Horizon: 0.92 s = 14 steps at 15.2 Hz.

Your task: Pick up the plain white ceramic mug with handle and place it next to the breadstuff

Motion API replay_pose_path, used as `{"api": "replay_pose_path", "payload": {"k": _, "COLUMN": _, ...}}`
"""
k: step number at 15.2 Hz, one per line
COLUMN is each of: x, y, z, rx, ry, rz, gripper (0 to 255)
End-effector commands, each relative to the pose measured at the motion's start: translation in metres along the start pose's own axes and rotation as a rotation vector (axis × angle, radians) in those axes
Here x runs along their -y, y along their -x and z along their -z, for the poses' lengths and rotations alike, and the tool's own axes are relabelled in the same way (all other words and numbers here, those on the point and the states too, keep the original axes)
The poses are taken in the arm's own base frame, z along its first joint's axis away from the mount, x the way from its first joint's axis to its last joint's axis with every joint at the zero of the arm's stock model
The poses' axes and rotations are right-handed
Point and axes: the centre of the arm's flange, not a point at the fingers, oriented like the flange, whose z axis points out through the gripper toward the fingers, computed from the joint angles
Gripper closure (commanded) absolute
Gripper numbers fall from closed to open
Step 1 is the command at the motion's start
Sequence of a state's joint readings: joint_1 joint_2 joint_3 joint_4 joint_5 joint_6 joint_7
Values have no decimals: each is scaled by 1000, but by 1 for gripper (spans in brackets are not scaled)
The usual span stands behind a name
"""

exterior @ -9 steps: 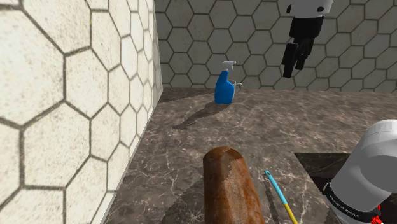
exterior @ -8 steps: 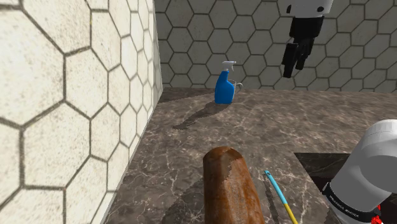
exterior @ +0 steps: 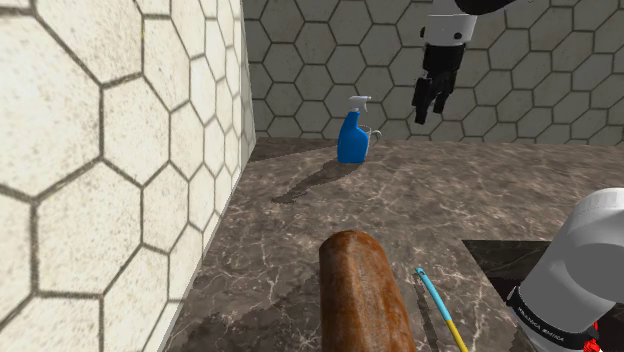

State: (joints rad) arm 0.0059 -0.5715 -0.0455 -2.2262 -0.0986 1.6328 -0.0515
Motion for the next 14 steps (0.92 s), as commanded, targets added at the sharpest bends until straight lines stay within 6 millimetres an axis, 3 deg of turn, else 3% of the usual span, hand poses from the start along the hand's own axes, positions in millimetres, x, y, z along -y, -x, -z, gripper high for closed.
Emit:
{"api": "replay_pose_path", "payload": {"k": 1, "x": -7, "y": -25, "z": -9, "rx": -7, "ry": -6, "rz": 5, "gripper": 0}}
{"api": "replay_pose_path", "payload": {"k": 14, "x": -64, "y": -172, "z": -70, "rx": -41, "ry": -47, "rz": 37, "gripper": 0}}
